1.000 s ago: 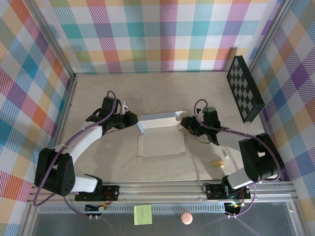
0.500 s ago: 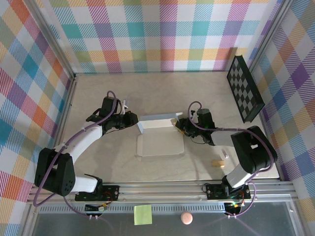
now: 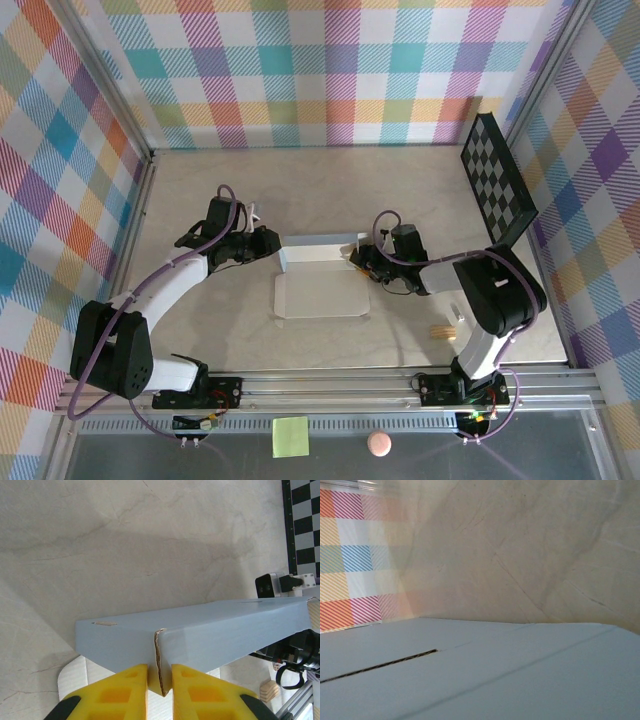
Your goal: Fold the paper box
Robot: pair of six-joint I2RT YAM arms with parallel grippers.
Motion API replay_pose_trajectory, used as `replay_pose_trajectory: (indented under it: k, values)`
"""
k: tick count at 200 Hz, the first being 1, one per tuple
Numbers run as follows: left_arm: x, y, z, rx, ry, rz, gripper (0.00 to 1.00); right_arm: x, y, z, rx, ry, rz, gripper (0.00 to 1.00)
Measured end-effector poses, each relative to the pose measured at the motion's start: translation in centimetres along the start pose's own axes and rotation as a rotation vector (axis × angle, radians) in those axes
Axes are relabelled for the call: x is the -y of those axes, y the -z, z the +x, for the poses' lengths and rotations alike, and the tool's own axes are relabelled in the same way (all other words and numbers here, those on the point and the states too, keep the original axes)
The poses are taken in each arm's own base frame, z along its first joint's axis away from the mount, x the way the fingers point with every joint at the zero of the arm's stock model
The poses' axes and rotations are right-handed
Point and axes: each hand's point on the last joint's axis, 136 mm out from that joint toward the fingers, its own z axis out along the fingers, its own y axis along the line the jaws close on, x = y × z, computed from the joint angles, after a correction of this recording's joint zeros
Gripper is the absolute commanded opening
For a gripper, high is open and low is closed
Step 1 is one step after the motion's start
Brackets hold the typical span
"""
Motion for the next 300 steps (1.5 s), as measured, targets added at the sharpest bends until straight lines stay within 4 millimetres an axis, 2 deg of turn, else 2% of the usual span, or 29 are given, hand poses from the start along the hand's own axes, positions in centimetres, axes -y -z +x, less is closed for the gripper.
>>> replay_pose_trajectory:
  k: [44,91,173,215,239,272,300]
  values:
    - [0.0,0.0,0.0,0.001,0.001,-0.001,0.17,-0.4,-0.3,-0.2,0.003,0.007,-0.013,0.49]
    - [0.0,0.0,0.0,0.001,0.001,-0.001,0.18,-0.1,-0.1,-0.2,0.006,0.017,0.024,0.44]
    - [-0.1,0.0,0.0,0.002,0.000,-0.004,0.18,-1.3,4.4,-0.7,0.059,0.140,0.114,0.45]
    - [-0.1,0.0,0.0,0.002,0.000,-0.004,0.18,-0.9,7.5,-2.4,0.124,0.220,0.192,0.47]
    - [-0.1,0.0,0.0,0.002,0.000,-0.004,0.18,-1.2,8.4,-3.7,0.139,0.305,0.234,0.51]
    - [-0.1,0.0,0.0,0.002,0.000,-0.004,0.18,-2.0,8.5,-5.3,0.136,0.453,0.271,0.52]
    - [-0.1,0.0,-0.1,0.002,0.000,-0.004,0.18,-1.3,7.5,-5.5,0.098,0.543,0.294,0.50]
